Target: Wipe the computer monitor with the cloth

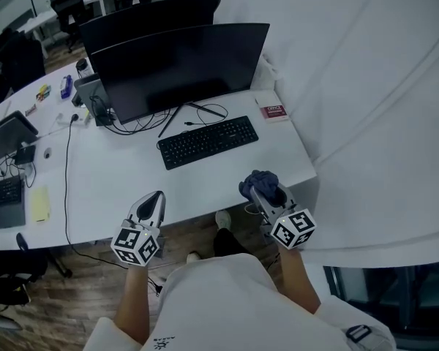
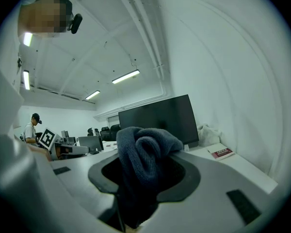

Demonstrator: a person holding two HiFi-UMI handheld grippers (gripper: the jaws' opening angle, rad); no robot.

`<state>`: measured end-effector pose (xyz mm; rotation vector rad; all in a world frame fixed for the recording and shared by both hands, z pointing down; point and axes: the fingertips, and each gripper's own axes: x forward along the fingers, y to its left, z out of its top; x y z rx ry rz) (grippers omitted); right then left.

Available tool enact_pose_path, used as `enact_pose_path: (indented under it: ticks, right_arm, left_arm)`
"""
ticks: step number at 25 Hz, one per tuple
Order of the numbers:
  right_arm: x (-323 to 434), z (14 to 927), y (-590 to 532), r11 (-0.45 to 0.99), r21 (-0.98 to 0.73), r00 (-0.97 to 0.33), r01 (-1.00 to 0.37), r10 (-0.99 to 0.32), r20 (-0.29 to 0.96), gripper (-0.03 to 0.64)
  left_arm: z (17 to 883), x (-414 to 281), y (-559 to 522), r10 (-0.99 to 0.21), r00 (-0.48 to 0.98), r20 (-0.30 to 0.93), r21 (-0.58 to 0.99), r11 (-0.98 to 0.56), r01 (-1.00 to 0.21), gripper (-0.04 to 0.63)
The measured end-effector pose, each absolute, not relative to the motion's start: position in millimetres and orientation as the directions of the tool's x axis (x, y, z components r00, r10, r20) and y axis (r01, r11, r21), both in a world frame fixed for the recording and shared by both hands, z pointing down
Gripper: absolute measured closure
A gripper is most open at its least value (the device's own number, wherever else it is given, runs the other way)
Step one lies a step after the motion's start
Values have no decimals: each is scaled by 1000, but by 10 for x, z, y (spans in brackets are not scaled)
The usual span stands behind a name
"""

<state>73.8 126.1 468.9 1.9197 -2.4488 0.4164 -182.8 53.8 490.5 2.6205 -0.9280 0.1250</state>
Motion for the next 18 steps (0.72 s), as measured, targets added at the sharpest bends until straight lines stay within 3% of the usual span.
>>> enact_pose_path:
  ticks: [18]
  right_arm:
    - [2123,4529,-439,312,-182,-332,-932,-939,92,444]
  left_arm:
    - [4673,-523,-745,-641,750,162,306,-690,-656,584]
